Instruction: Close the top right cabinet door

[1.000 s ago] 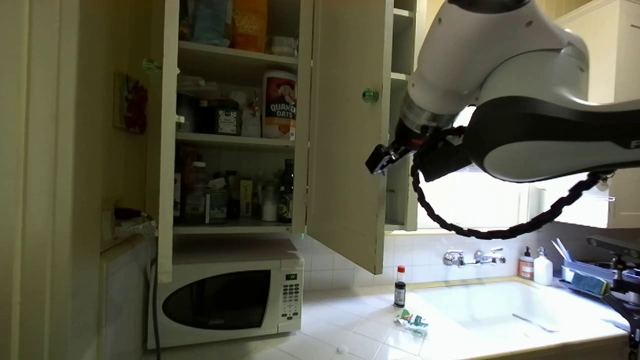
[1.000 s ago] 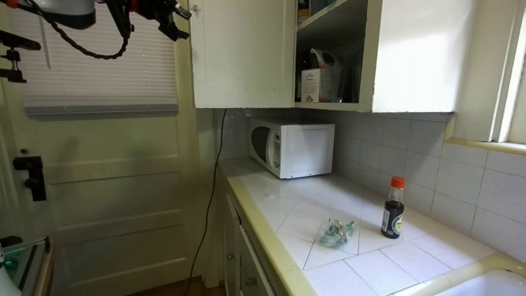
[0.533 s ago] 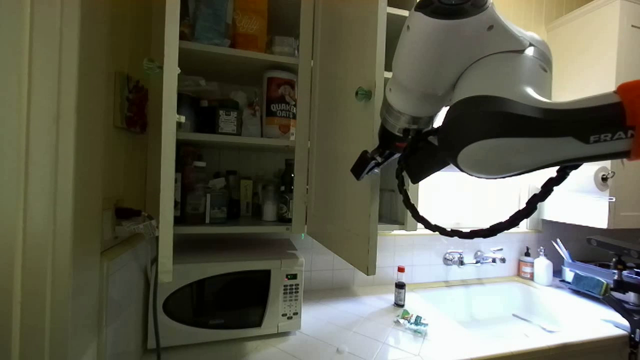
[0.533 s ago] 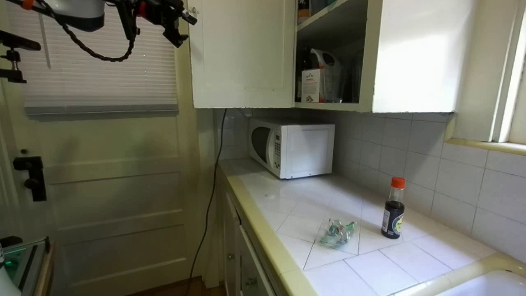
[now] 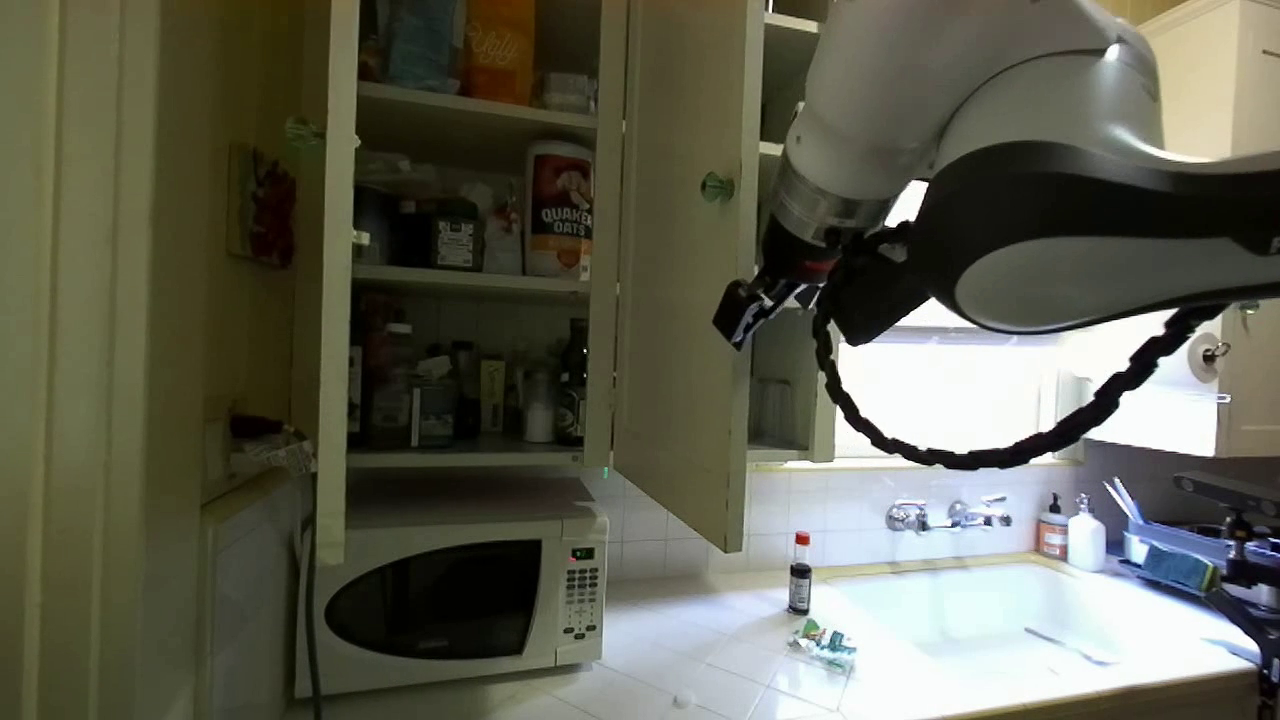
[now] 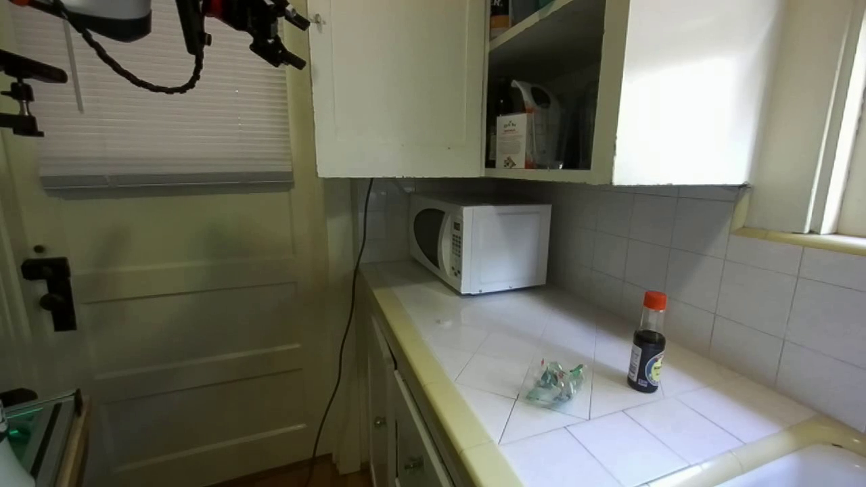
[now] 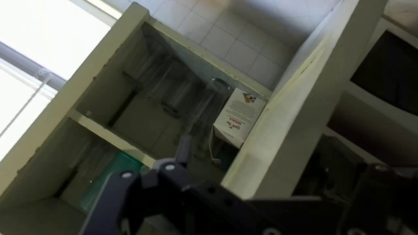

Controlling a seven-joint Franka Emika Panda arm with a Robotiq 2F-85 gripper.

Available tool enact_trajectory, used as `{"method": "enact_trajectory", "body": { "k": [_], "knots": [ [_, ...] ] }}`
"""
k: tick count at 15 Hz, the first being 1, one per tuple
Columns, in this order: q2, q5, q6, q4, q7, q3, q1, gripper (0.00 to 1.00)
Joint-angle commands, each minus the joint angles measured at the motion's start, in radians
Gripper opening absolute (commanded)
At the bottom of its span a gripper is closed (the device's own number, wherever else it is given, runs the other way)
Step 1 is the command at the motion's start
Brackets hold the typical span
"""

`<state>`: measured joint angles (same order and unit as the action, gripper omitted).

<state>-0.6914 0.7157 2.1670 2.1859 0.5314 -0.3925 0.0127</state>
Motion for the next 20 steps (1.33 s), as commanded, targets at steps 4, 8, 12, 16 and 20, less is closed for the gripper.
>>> {"method": "enact_trajectory", "body": {
  "k": [4,8,12,16,20],
  "knots": [
    [-0.08,0.019,0.028,0.039,-0.072,0.014,0.042,1.0],
    [-0.028,0.089,0.033,0.001,-0.006,-0.023,-0.039,1.0],
    [0.072,0.16,0.024,-0.053,0.015,-0.052,-0.073,1.0],
    [0.117,0.214,-0.006,-0.073,0.052,-0.059,-0.061,1.0],
    [0.093,0.236,-0.074,-0.065,0.081,-0.089,-0.027,1.0]
  ]
}}
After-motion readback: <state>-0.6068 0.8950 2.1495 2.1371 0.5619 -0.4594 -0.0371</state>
